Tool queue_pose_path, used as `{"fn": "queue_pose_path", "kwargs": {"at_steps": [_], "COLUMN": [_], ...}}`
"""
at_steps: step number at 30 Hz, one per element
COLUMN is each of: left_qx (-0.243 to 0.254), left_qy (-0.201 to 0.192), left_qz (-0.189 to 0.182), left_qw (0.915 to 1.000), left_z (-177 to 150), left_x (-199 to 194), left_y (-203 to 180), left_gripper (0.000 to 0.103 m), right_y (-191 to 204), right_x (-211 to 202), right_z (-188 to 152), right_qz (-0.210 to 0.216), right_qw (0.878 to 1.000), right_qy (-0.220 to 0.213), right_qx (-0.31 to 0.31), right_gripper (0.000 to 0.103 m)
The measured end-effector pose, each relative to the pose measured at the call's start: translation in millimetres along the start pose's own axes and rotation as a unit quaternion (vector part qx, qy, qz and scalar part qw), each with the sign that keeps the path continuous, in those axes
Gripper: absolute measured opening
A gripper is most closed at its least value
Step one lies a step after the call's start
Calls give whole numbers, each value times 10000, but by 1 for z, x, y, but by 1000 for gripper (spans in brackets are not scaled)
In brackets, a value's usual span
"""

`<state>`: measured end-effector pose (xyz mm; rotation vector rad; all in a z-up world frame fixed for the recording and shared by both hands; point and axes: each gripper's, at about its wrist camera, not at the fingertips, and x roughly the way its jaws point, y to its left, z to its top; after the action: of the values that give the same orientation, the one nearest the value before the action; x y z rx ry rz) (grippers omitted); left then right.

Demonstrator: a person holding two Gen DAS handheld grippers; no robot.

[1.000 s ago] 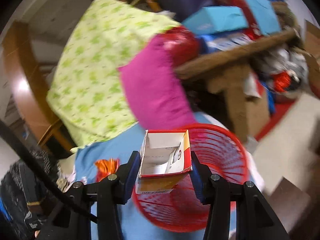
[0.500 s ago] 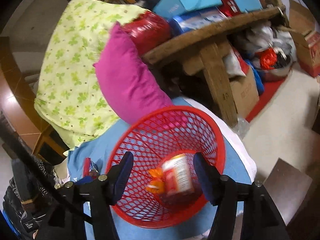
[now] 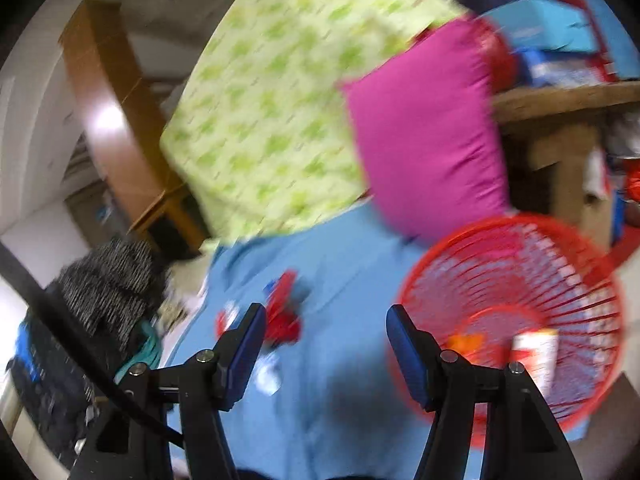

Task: Collect trash
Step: 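Move both open tools back toward the remaining trash, then grasp the red mesh ribbon with the right tool while the left tool grasps the clear plastic tray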

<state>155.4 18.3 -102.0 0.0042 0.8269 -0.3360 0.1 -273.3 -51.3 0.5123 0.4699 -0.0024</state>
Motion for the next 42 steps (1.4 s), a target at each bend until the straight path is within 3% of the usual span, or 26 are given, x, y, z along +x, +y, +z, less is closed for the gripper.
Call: {"fn": "queue_pose_path", "kwargs": {"at_steps": [7, 10, 13, 15, 17, 20, 22, 25, 28, 30, 32, 34, 36, 38, 40, 42], "left_qx": [-223, -349, -293, -102, -165, -410, -482, -464, -349, -258, -147, 42, 235, 286, 260, 260], "left_qy": [1, 128, 122, 154, 342, 432, 421, 323, 248, 222, 258, 376, 504, 568, 633, 713], "left_qz": [25, -155, -216, -193, -361, -602, -762, -955, -1089, -1235, -1309, -1454, -1525, -1683, -1829, -1915], "left_qw": [9997, 9992, 9993, 9996, 9986, 9964, 9950, 9938, 9931, 9918, 9909, 9887, 9867, 9837, 9807, 9786], "left_z": [-9, -9, -5, -2, 5, 13, 20, 31, 42, 46, 48, 46, 42, 35, 28, 20], "left_x": [5, 16, 27, 36, 54, 70, 79, 87, 97, 104, 112, 123, 131, 133, 131, 128], "left_y": [37, 43, 44, 43, 46, 52, 52, 49, 44, 38, 33, 25, 19, 17, 16, 15], "left_gripper": [64, 64, 64, 64, 64, 64, 64, 64, 64, 64, 64, 64, 65, 65, 65, 65], "right_y": [40, 48, 48, 60, 73, 57, 43, 24, 14, 9, 8, 9, 9, 6, 0, -6], "right_x": [108, 145, 180, 195, 221, 259, 285, 314, 334, 343, 348, 353, 354, 344, 331, 317], "right_z": [-43, -51, -38, -32, -29, -27, -29, -36, -42, -44, -46, -48, -49, -47, -41, -37], "right_qz": [513, 580, 875, 792, 747, 1141, 1305, 1137, 983, 844, 747, 809, 864, 790, 710, 585], "right_qw": [9875, 9821, 9785, 9808, 9748, 9601, 9440, 9215, 9015, 8953, 8955, 8967, 9000, 9133, 9233, 9324], "right_qy": [1465, 1763, 1864, 1774, 2045, 2496, 2702, 2886, 3044, 3062, 3019, 3067, 3022, 2855, 2736, 2613], "right_qx": [-270, -323, 117, -143, -484, 536, 1372, 2336, 2914, 3123, 3182, 3089, 3020, 2795, 2601, 2426], "right_gripper": [66, 66, 66, 66, 66, 66, 66, 66, 66, 66, 66, 52, 49, 46, 35, 30]}}
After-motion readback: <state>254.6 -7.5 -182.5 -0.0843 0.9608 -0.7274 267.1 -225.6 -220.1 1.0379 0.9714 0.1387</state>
